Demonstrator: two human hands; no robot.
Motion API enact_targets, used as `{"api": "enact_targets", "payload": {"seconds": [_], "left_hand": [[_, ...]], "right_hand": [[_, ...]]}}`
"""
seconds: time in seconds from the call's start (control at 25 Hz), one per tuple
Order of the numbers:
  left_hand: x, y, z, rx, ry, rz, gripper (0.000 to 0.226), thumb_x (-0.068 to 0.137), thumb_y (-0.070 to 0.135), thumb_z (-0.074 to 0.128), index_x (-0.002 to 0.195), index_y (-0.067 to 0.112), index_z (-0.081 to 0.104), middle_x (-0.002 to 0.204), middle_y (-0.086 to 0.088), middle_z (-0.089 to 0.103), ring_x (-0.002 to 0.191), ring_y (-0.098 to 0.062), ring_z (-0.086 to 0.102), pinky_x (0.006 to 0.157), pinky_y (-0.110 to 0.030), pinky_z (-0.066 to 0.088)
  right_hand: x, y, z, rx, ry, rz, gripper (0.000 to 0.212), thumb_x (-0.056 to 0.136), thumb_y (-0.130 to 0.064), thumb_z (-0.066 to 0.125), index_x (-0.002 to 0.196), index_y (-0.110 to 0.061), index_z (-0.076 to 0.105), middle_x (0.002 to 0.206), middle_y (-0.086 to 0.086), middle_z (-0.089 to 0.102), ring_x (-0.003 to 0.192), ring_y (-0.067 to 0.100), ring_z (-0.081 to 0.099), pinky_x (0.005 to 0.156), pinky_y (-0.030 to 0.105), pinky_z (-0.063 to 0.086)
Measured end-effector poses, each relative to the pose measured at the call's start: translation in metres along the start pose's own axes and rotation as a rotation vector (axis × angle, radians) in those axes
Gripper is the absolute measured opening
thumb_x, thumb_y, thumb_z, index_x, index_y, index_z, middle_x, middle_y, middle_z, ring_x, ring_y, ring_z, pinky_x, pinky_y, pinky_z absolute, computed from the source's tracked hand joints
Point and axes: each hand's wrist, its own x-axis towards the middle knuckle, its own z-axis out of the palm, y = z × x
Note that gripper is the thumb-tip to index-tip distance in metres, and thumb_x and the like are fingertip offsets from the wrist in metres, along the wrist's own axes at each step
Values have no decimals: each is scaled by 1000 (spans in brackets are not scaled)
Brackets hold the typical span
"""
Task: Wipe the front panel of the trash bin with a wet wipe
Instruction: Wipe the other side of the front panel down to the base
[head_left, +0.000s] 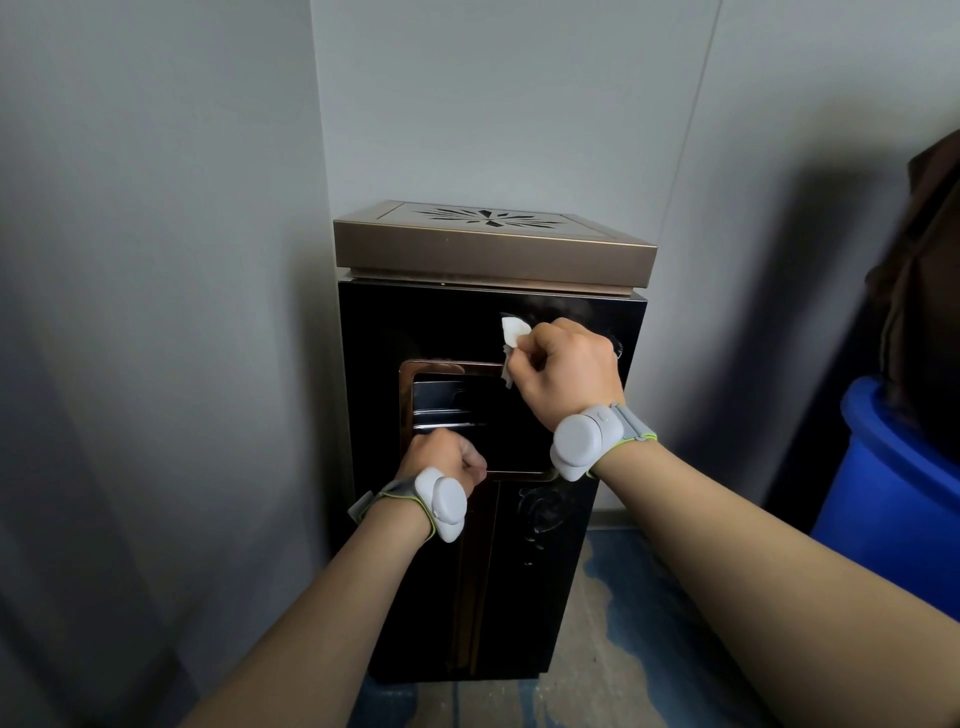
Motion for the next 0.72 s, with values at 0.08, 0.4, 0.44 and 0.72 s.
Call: {"api": "enact_targets", "payload": {"seconds": [0.08,0.4,0.44,0.72], "left_hand": [[-1,-1,1,-2,-1,8,9,85,18,72,87,22,80,91,4,76,88,-12,70,86,-28,57],[0,-3,2,-17,-6,8,8,85,19,72,83,23,80,87,8,76,86,-8,70,83,-23,57],[0,-3,2,-15,-4,7,8,84,19,73,83,23,80,87,9,76,86,-7,70,82,-22,57],[0,-1,1,-2,-3,28,7,85,17,73,84,20,80,89,6,76,87,-10,70,84,-26,57]], "right_hand": [[-1,3,-2,-7,0,3,13,85,-18,68,75,-10,67,77,6,61,73,32,59,65,38,48],[-3,12,-12,-20,19,5,17,87,-21,70,76,-10,63,73,4,61,70,30,58,65,37,47],[-4,12,-14,-6,31,-21,19,87,-23,71,75,-10,63,72,3,61,68,29,58,64,37,48],[9,0,-14,15,20,-117,21,92,-29,68,81,-11,66,79,4,61,72,32,59,62,42,51]]}}
